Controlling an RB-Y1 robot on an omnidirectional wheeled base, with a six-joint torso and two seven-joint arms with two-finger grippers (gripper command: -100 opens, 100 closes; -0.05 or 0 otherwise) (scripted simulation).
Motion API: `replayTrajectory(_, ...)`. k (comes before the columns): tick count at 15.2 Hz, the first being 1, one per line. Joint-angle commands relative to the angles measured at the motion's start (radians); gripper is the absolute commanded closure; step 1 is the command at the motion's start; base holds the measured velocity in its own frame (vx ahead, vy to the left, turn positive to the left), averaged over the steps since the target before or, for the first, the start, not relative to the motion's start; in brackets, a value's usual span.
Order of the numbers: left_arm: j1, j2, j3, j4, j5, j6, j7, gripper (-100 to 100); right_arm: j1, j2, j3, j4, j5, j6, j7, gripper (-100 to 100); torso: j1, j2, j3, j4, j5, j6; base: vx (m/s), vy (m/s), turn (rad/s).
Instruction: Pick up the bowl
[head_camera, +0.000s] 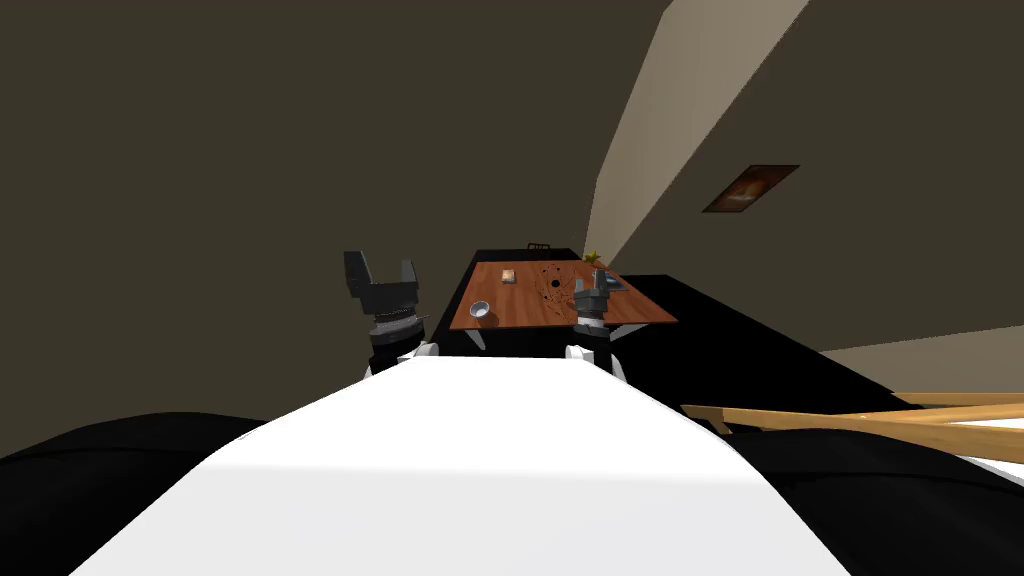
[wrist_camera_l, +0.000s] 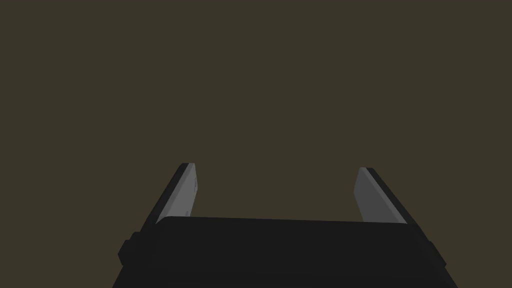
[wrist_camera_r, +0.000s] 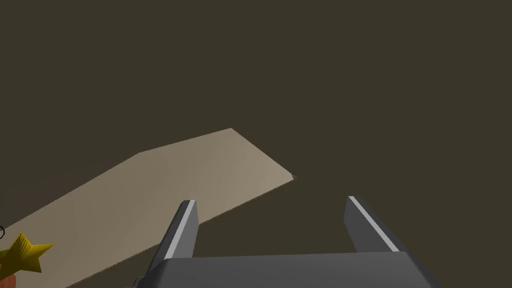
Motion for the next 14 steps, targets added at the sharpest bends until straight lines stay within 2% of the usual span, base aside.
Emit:
replayTrajectory(1,-0.002,0.046,0.004,0.005,0.003,0.014,-0.002,-100,0.0,0.0,0.0,0.0,0.0,0.0,0.0,0,0.0,0.0,0.0,0.0,0.0,0.0,0.0,-0.001,-0.037)
replayTrajectory(2,-0.002,0.046,0.004,0.005,0.003,0.014,-0.002,-100,0.0,0.0,0.0,0.0,0.0,0.0,0.0,0,0.0,0.0,0.0,0.0,0.0,0.0,-0.001,0.001,-0.042)
replayTrajectory(4,-0.006,0.1,0.013,0.017,0.01,0.046,-0.008,-100,0.0,0.0,0.0,0.0,0.0,0.0,0.0,0,0.001,0.0,0.0,0.0,0.0,0.0,-0.002,0.002,-0.063)
replayTrajectory(5,-0.006,0.106,0.013,0.017,0.01,0.046,-0.008,-100,0.0,0.0,0.0,0.0,0.0,0.0,0.0,0,0.001,0.0,0.0,0.0,0.0,0.0,-0.002,0.004,-0.058)
replayTrajectory(7,-0.012,0.157,0.028,0.036,0.02,0.096,-0.016,-100,0.0,0.0,0.0,0.0,0.0,0.0,0.0,0,0.001,0.0,0.0,0.0,0.0,0.0,-0.003,0.004,-0.105)
replayTrajectory(8,-0.012,0.157,0.028,0.036,0.02,0.096,-0.016,-100,0.0,0.0,0.0,0.0,0.0,0.0,0.0,0,0.001,0.0,0.0,0.0,0.0,0.0,-0.003,0.007,-0.087)
replayTrajectory(9,-0.016,0.18,0.037,0.047,0.027,0.126,-0.021,-100,0.0,0.0,0.0,0.0,0.0,0.0,0.0,0,0.001,0.0,0.0,0.0,0.0,0.0,-0.004,0.006,-0.095)
replayTrajectory(10,-0.016,0.18,0.037,0.047,0.027,0.126,-0.021,-100,0.0,0.0,0.0,0.0,0.0,0.0,0.0,0,0.001,0.0,0.0,0.0,0.0,0.0,-0.004,0.006,-0.079)
replayTrajectory(11,-0.021,0.199,0.047,0.06,0.034,0.16,-0.027,-100,0.0,0.0,0.0,0.0,0.0,0.0,0.0,0,0.001,0.0,0.0,0.0,0.0,0.0,-0.004,0.004,-0.101)
replayTrajectory(12,-0.021,0.199,0.047,0.06,0.034,0.16,-0.027,-100,0.0,0.0,0.0,0.0,0.0,0.0,0.0,0,0.001,0.0,0.0,0.0,0.0,0.0,-0.004,0.004,-0.082)
replayTrajectory(13,-0.026,0.217,0.057,0.074,0.042,0.195,-0.033,-100,0.0,0.0,0.0,0.0,0.0,0.0,0.0,0,0.001,0.0,0.0,0.0,0.0,0.0,-0.004,0.004,-0.111)
replayTrajectory(14,-0.026,0.217,0.057,0.074,0.042,0.198,-0.033,-100,0.0,0.0,0.0,0.0,0.0,0.0,0.0,0,0.001,0.0,0.0,0.0,0.0,0.0,-0.004,0.005,-0.105)
